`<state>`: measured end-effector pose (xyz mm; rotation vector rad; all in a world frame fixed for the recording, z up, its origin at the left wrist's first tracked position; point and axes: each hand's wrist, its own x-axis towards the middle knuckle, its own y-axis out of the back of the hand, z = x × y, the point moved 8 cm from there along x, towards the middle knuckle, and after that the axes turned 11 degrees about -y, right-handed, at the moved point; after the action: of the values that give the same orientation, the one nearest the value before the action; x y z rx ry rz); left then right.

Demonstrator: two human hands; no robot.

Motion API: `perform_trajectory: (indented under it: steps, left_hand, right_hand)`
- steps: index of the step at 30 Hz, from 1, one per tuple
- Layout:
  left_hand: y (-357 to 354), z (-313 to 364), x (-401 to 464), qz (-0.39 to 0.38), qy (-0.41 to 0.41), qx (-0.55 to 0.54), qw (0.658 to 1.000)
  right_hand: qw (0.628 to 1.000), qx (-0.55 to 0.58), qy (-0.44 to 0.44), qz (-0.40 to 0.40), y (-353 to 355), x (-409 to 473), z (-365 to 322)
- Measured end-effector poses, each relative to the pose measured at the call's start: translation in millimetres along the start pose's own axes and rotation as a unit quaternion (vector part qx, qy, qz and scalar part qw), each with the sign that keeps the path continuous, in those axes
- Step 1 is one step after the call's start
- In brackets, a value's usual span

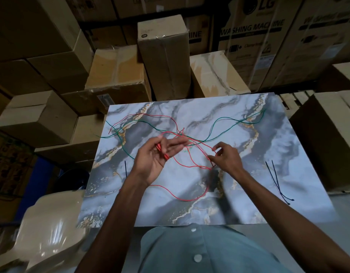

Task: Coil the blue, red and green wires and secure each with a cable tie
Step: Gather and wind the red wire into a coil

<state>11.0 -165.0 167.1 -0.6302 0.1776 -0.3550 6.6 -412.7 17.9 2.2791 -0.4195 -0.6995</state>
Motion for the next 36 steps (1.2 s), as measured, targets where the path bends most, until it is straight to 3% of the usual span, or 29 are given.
perform_trajectory:
  steps: [5, 7, 9, 12, 15, 18, 20, 23, 25, 26, 29, 33, 36]
  left_hand:
    - [2.4, 15.9, 3.3, 0.029, -0.024, -0.04, 0.999]
    - [5.6, 17.2, 2.6, 0.044, -0.027, -0.054, 0.997]
    - [12.7, 14.9, 1.3, 0.06, -0.03, -0.058, 0.996]
    - [21.6, -0.1, -3.4, 0.07, -0.01, -0.043, 0.997]
    - [24.1, -20.3, -10.3, 0.073, 0.02, -0.032, 0.997]
    - [20.0, -34.2, -13.4, 0.067, 0.036, -0.031, 0.997]
    - [17.3, -39.7, -13.4, 0.064, 0.045, -0.037, 0.996]
    - [13.1, -44.4, -11.9, 0.06, 0.054, -0.051, 0.995]
    - [10.9, -45.0, -12.2, 0.061, 0.058, -0.061, 0.995]
    - [9.9, -45.1, -12.5, 0.061, 0.06, -0.065, 0.994]
    - [9.0, -45.1, -14.7, 0.063, 0.065, -0.075, 0.993]
    - [8.8, -48.3, -18.7, 0.068, 0.072, -0.077, 0.992]
    - [9.3, -51.2, -21.1, 0.082, 0.08, -0.086, 0.99]
  right_hand:
    - [0.994, 0.019, -0.106, -0.021, 6.1, 24.2, 44.8]
    - [0.978, 0.125, -0.166, -0.034, 22.0, 37.0, 63.3]
    - [0.928, 0.311, -0.201, -0.028, 43.5, 45.8, 71.1]
    - [0.862, 0.459, -0.176, 0.127, 98.4, 51.7, 71.8]
    - [0.866, 0.386, -0.09, 0.304, 149.1, 27.0, 43.4]
    - [0.855, 0.351, 0.019, 0.382, 161.5, -1.7, 6.0]
    - [0.897, 0.285, 0.07, 0.331, 144.4, 1.7, -15.0]
    - [0.987, 0.137, 0.057, 0.067, 80.6, 27.2, -25.6]
    - [0.992, 0.061, 0.054, -0.095, 40.8, 22.1, -28.9]
    - [0.988, 0.018, 0.066, -0.136, 26.8, 19.0, -30.0]
    - [0.972, -0.109, 0.095, -0.183, -3.2, 11.5, -31.8]
    - [0.973, -0.111, 0.043, -0.198, -0.3, -0.6, -41.4]
    - [0.976, -0.137, 0.08, -0.152, 22.9, -15.6, -70.8]
